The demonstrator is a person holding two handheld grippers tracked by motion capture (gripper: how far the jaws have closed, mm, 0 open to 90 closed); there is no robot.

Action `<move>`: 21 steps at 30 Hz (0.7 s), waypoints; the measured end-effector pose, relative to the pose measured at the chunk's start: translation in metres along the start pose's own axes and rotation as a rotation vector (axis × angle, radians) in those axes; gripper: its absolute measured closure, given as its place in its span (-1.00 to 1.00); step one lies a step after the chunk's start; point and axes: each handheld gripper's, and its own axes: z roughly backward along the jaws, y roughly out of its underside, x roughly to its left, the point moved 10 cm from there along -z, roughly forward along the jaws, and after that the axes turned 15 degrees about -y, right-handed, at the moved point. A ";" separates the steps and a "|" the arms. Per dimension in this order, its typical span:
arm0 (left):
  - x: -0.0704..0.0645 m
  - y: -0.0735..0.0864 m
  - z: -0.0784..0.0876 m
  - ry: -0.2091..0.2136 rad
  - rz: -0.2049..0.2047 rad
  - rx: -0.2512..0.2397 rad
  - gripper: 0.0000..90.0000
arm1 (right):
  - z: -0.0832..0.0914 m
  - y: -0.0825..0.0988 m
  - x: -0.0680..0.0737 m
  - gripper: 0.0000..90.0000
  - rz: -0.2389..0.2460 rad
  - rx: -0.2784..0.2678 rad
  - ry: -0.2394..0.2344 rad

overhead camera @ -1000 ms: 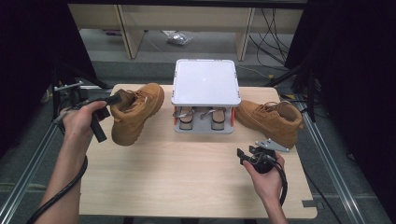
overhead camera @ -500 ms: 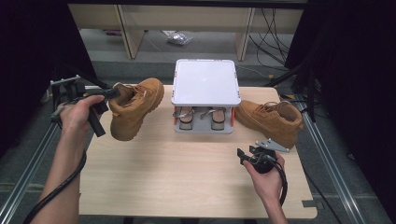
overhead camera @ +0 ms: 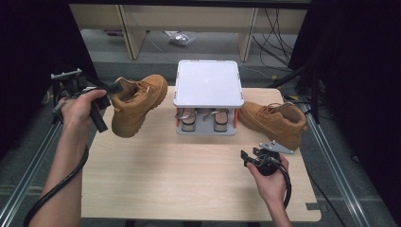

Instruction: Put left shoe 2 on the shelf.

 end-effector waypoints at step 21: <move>-0.019 -0.023 0.000 0.022 0.017 -0.027 0.80 | 0.001 0.000 -0.003 0.05 -0.006 -0.008 -0.009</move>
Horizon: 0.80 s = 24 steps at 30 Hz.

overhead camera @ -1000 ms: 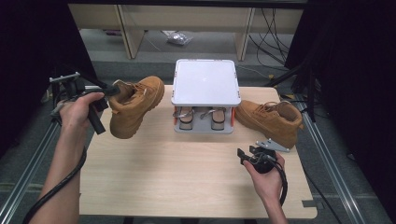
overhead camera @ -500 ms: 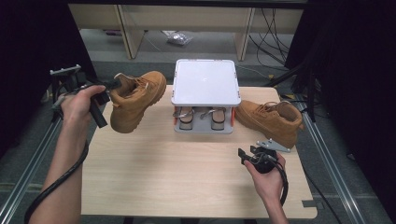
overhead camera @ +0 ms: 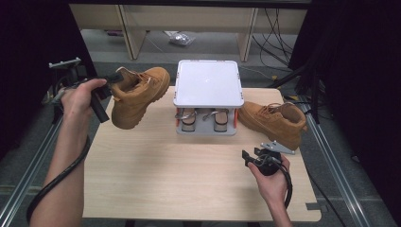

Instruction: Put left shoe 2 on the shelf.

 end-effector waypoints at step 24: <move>-0.025 -0.019 -0.005 0.023 0.006 -0.019 0.80 | 0.002 0.000 -0.002 0.05 -0.008 -0.003 0.017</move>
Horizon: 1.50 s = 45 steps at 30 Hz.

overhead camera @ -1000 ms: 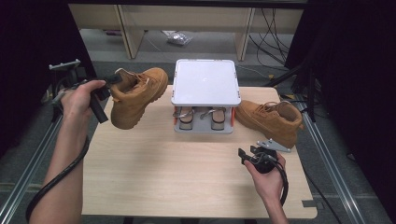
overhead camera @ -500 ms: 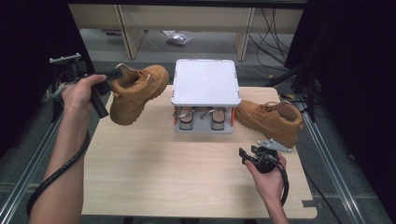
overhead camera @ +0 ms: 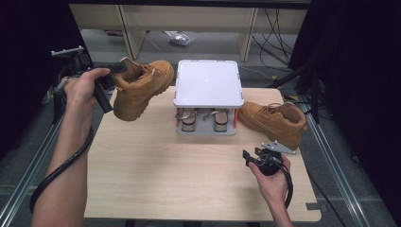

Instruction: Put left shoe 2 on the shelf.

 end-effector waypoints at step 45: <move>-0.085 0.007 -0.053 0.077 -0.059 0.076 0.80 | -0.003 0.005 -0.004 0.05 -0.027 0.012 0.004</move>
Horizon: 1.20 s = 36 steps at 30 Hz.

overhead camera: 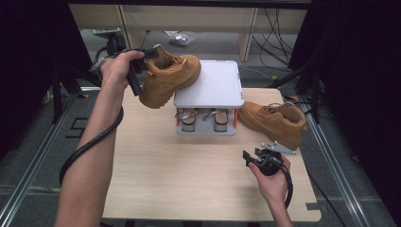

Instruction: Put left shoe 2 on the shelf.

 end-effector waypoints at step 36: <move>-0.006 0.025 -0.027 0.052 -0.055 -0.076 0.04 | -0.007 -0.005 0.024 0.07 -0.001 0.010 -0.042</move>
